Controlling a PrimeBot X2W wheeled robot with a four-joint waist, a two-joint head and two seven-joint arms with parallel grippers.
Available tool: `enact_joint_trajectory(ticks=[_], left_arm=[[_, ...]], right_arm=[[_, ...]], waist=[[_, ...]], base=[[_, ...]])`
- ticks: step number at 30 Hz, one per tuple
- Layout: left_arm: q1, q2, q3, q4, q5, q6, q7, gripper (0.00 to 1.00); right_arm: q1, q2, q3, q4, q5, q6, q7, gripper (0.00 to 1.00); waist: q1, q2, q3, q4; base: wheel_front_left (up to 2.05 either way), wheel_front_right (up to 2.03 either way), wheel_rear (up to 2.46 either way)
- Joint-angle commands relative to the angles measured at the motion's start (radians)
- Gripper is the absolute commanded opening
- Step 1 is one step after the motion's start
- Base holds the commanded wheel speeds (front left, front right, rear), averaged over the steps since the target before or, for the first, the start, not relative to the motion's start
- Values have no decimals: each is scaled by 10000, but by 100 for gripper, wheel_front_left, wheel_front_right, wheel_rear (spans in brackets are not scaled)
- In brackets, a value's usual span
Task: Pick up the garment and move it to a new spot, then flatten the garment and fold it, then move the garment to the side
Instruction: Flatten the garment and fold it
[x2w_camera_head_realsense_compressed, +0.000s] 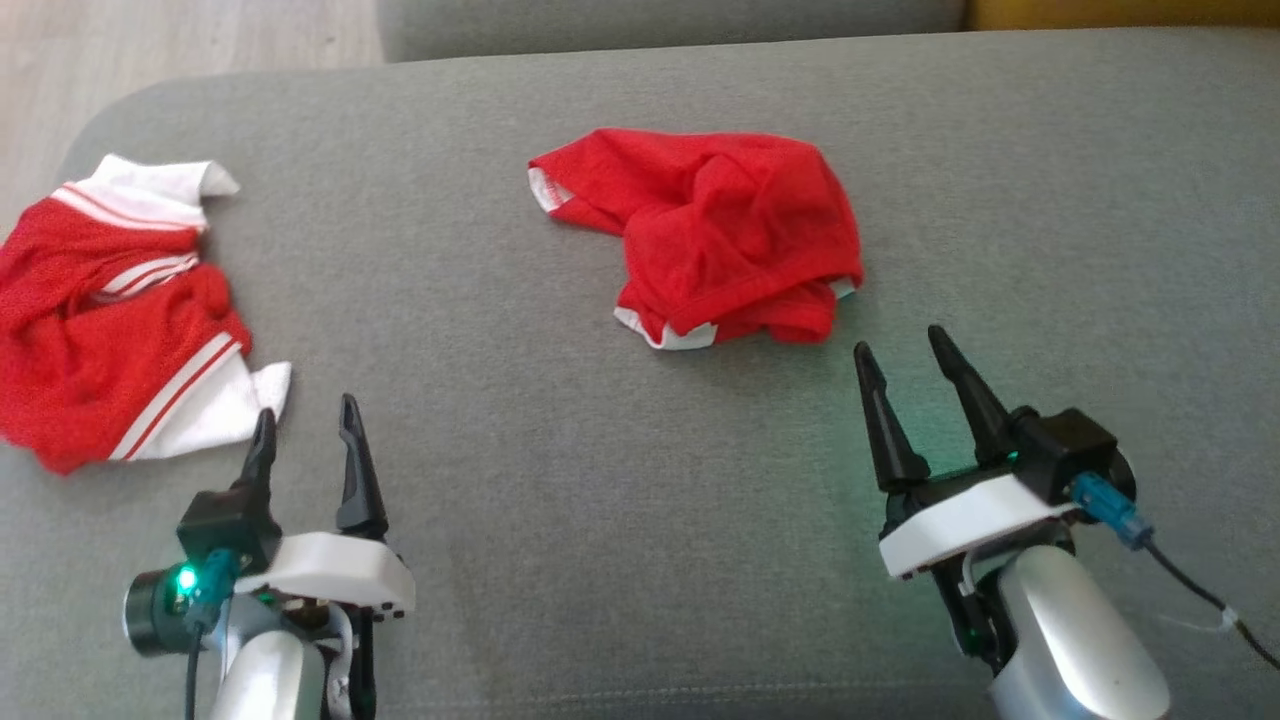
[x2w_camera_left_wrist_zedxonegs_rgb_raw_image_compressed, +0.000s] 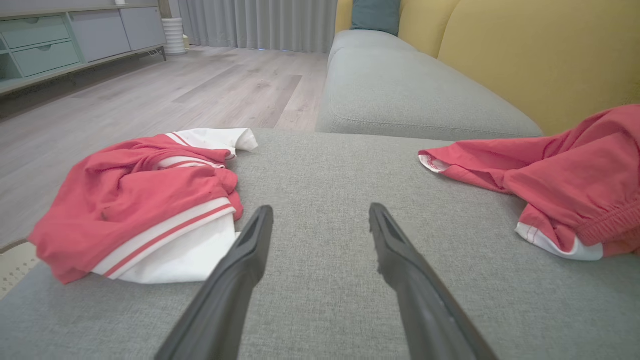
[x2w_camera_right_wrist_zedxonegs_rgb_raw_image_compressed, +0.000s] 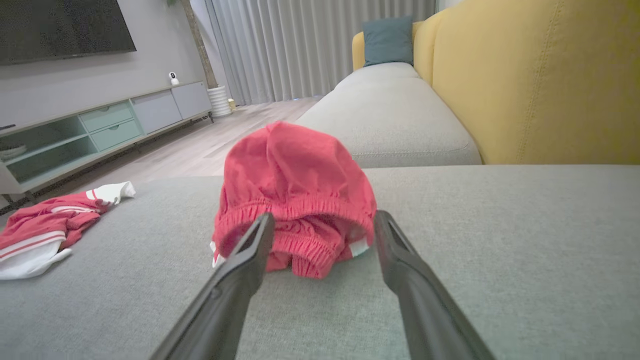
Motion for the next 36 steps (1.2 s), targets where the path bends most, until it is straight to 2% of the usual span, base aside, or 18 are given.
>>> enact_joint_trajectory(ticks=[1, 21, 28, 36], left_arm=[[-152, 96, 203, -357, -81, -5, -59, 100], [-757, 95, -724, -560, -398, 117, -59, 100], [-916, 95, -856, -628, -589, 211, -59, 100], [-1100, 95, -905, -676, -618, 273, -59, 100]], right_arm=[[-188, 19, 283, -210, 52, -9, -109, 100], [-1591, -295, 1207, 1478, 122, -9, -109, 100], [-1851, -326, 944, 1741, 23, -9, -109, 100], [-2007, -320, 936, 1775, -91, -9, -109, 100]], waist=[[0, 0, 64, 165], [0, 0, 1256, 2371], [0, 0, 1584, 2715], [0, 0, 1800, 2722]], base=[[0, 0, 0], [0, 0, 0], [0, 0, 0], [0, 0, 0]])
